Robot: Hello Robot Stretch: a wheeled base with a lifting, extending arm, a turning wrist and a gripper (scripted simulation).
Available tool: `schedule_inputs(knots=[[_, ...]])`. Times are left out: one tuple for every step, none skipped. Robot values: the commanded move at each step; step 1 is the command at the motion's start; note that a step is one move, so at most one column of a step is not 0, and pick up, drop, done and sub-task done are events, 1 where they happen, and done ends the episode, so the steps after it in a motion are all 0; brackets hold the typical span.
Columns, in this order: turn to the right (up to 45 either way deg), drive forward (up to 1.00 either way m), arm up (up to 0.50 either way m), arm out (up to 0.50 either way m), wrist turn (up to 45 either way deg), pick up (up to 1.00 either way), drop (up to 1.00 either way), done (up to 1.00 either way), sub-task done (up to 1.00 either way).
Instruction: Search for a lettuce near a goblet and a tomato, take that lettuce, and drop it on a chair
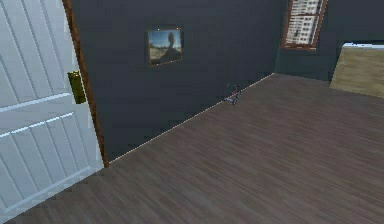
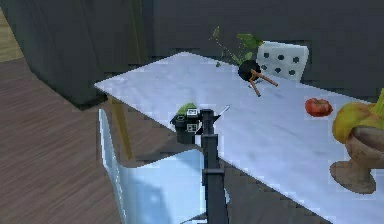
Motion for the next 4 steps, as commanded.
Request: schedule_inputs(knots=[[0.0, 0.0, 0.1, 0.0, 0.0, 0.0, 0.0, 0.0, 0.0], [0.0, 0.0, 0.14, 0.0, 0.0, 0.0, 0.0, 0.0, 0.0], [0.0, 0.0, 0.0, 0.0, -45.0, 0.0, 0.0, 0.0, 0.0], [0.0, 0.0, 0.0, 0.0, -45.0, 0.0, 0.0, 0.0, 0.0]])
